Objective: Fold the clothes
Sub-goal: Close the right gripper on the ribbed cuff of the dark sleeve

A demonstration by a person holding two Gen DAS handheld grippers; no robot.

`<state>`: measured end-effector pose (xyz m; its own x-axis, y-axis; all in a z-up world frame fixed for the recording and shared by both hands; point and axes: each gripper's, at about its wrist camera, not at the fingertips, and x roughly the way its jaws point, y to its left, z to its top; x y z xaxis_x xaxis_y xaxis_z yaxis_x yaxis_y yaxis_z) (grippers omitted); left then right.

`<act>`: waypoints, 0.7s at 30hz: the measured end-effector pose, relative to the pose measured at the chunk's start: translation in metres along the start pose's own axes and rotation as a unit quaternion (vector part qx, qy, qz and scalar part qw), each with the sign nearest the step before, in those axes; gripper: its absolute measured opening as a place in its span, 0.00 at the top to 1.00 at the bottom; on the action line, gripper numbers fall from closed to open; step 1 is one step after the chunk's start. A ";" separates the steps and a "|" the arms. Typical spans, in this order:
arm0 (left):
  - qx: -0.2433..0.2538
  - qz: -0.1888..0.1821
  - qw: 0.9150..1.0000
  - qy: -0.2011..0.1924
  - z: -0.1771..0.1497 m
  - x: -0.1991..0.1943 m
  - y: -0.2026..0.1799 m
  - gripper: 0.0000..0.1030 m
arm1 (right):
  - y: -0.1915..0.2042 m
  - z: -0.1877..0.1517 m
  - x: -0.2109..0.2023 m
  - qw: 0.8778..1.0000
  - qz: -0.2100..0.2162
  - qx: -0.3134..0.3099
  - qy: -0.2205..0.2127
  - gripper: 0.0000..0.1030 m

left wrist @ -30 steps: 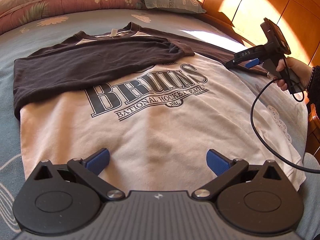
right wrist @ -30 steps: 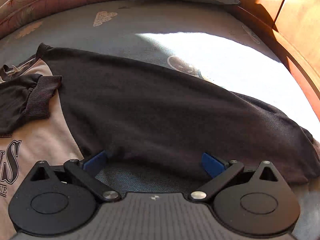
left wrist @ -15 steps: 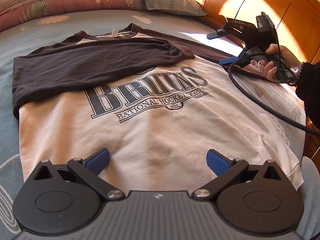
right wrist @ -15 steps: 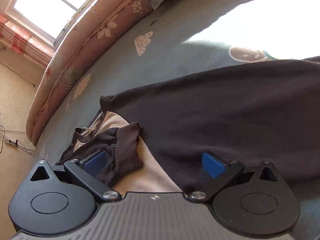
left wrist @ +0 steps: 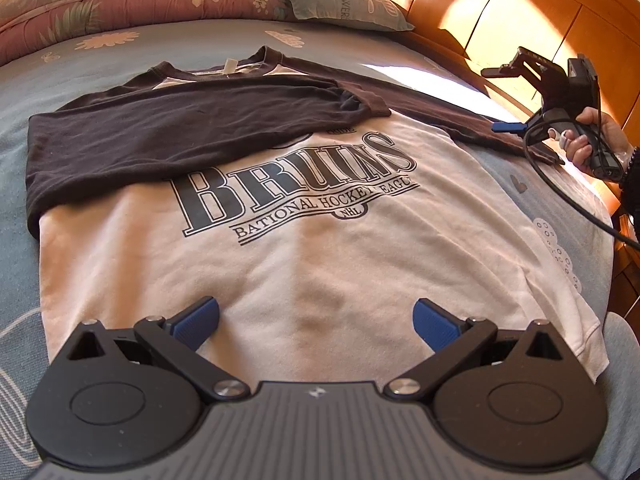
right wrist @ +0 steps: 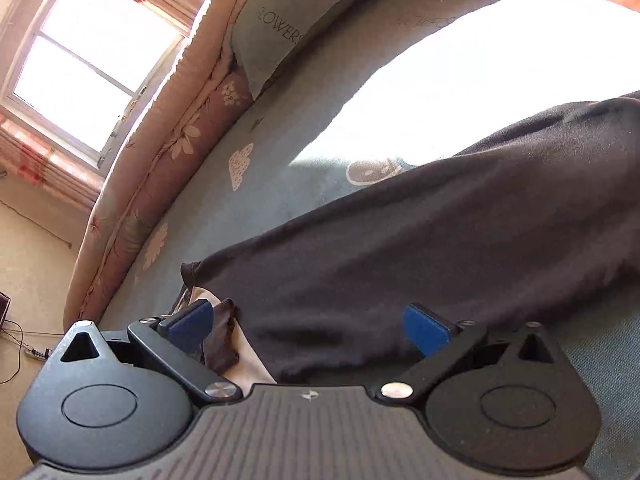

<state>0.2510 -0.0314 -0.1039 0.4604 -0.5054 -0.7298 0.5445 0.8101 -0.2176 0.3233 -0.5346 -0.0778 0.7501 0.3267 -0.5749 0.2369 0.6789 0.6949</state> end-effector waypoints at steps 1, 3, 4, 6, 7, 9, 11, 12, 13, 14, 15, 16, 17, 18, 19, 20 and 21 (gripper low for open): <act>0.001 0.001 1.000 0.000 0.000 0.000 0.000 0.01 | 0.000 0.000 0.004 1.000 0.004 -0.001 -0.001 0.00; 0.004 0.002 1.000 0.000 0.000 0.000 -0.001 0.01 | -0.004 -0.003 0.016 1.000 -0.022 0.008 0.011 0.00; 0.005 0.002 1.000 0.000 -0.001 0.000 -0.001 0.01 | -0.008 -0.006 0.020 0.999 -0.039 0.007 0.020 0.00; 0.005 0.002 1.000 0.000 -0.001 0.000 -0.001 0.01 | -0.016 -0.013 0.012 0.999 -0.035 -0.002 0.014 0.00; 0.005 0.002 1.000 0.000 -0.001 0.000 -0.001 0.01 | -0.020 -0.015 0.002 0.999 -0.039 0.002 0.006 0.00; 0.003 0.002 1.000 0.000 -0.001 -0.001 -0.001 0.01 | -0.028 -0.017 -0.024 0.999 -0.050 0.008 -0.018 0.00; 0.002 0.002 1.000 -0.001 -0.001 -0.001 0.000 0.01 | -0.038 -0.018 -0.051 0.997 -0.056 0.013 -0.044 0.00; 0.001 0.001 1.000 -0.002 -0.001 -0.001 0.000 0.01 | -0.043 -0.019 -0.065 0.997 -0.059 0.015 -0.057 0.00; 0.002 0.002 1.000 -0.002 -0.001 -0.001 0.000 0.01 | -0.050 -0.019 -0.077 0.995 -0.059 0.022 -0.071 0.00; 0.003 0.002 1.000 -0.002 -0.001 -0.001 0.000 0.01 | -0.062 -0.019 -0.092 0.993 -0.060 0.034 -0.091 0.00; 0.003 0.003 1.000 -0.002 -0.001 -0.001 0.000 0.01 | -0.072 -0.020 -0.101 0.991 -0.064 0.046 -0.107 0.00; 0.004 0.003 1.000 -0.002 -0.001 0.000 -0.001 0.01 | -0.081 -0.021 -0.110 0.988 -0.067 0.058 -0.123 0.00; 0.003 0.004 1.000 -0.002 -0.001 0.000 -0.001 0.01 | -0.092 -0.022 -0.114 0.987 -0.066 0.070 -0.132 0.00; 0.003 0.004 1.000 -0.003 -0.001 0.000 -0.001 0.01 | -0.103 -0.023 -0.118 0.985 -0.065 0.083 -0.140 0.00; 0.002 0.005 1.000 -0.004 -0.001 0.000 -0.001 0.01 | -0.110 -0.024 -0.119 0.983 -0.068 0.091 -0.147 0.00; 0.004 0.006 1.000 -0.005 -0.001 0.000 -0.001 0.01 | -0.118 -0.025 -0.120 0.979 -0.076 0.101 -0.162 0.00; 0.006 0.006 1.000 -0.006 -0.002 0.000 -0.002 0.01 | -0.125 -0.025 -0.118 0.977 -0.077 0.109 -0.166 0.00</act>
<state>0.2490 -0.0327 -0.1048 0.4751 -0.4983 -0.7252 0.5468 0.8129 -0.2003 0.1896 -0.6412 -0.1080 0.8462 -0.0244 -0.5323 0.4607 0.5355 0.7078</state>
